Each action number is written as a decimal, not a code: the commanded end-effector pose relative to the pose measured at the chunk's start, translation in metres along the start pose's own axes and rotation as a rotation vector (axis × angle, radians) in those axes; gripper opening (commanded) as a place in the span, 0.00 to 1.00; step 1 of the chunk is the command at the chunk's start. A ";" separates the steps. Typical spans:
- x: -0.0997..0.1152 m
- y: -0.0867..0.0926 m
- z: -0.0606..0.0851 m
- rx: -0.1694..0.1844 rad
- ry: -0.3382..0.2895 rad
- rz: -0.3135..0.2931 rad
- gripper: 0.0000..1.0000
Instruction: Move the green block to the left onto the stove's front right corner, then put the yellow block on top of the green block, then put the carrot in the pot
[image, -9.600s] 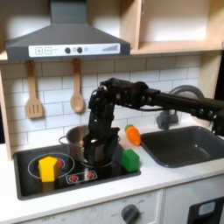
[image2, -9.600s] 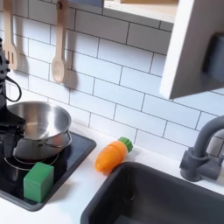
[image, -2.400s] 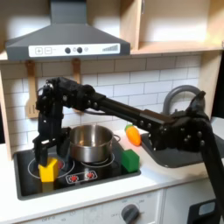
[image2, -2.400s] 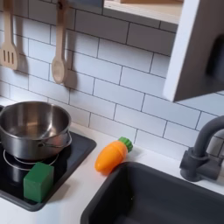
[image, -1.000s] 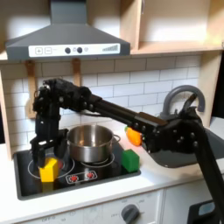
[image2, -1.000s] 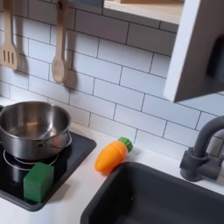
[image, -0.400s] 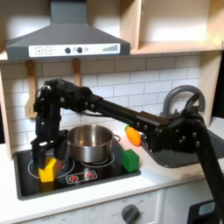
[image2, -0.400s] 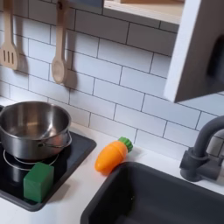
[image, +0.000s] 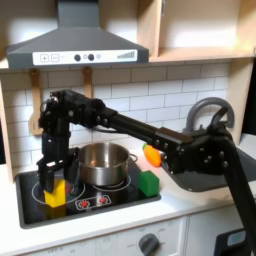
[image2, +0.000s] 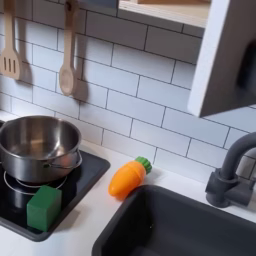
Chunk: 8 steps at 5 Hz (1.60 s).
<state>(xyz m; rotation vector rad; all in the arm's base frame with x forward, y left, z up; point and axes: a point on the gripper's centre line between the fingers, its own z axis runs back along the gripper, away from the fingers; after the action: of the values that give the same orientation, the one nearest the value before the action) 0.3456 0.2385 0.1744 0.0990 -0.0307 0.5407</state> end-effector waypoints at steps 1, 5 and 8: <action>0.012 0.007 -0.003 0.011 -0.018 -0.036 1.00; 0.009 0.012 -0.004 0.009 0.005 -0.042 1.00; 0.007 0.011 -0.025 0.008 0.053 -0.038 1.00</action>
<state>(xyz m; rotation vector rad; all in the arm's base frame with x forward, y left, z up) 0.3458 0.2536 0.1518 0.0924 0.0221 0.5037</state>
